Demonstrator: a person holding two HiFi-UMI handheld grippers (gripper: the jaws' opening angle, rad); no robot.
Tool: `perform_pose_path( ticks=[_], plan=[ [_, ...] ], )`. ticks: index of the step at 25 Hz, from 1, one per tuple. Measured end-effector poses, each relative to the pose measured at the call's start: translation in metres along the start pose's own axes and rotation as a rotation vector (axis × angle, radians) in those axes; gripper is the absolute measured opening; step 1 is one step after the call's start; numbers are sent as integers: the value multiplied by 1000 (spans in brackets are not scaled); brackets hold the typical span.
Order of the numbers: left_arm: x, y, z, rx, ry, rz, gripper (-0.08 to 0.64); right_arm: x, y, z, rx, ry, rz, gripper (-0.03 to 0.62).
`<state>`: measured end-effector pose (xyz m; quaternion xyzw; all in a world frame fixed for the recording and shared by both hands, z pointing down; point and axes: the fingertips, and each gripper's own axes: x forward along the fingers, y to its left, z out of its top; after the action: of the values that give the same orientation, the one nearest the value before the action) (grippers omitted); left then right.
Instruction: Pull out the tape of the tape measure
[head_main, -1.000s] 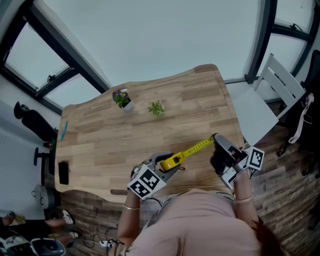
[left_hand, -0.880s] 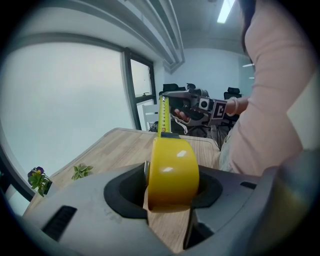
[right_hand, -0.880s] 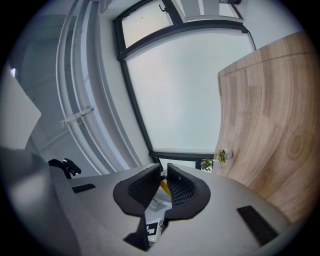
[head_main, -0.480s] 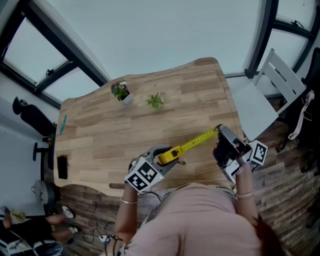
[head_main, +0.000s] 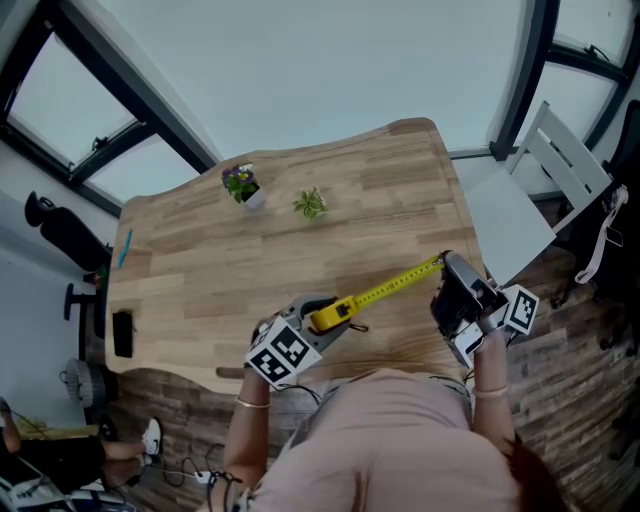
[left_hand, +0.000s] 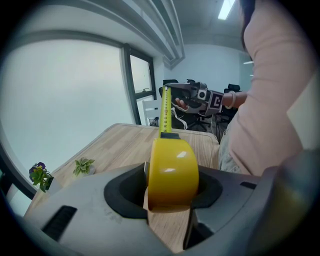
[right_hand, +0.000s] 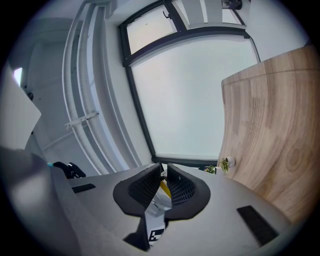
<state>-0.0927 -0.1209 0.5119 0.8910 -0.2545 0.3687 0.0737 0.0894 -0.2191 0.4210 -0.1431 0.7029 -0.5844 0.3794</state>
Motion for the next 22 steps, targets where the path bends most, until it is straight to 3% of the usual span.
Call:
perform_pose_path(
  ticks=[22],
  plan=[
    [4,1,-20,-19,30,7,179,-11,20,49,-84,-53,4,34]
  ],
)
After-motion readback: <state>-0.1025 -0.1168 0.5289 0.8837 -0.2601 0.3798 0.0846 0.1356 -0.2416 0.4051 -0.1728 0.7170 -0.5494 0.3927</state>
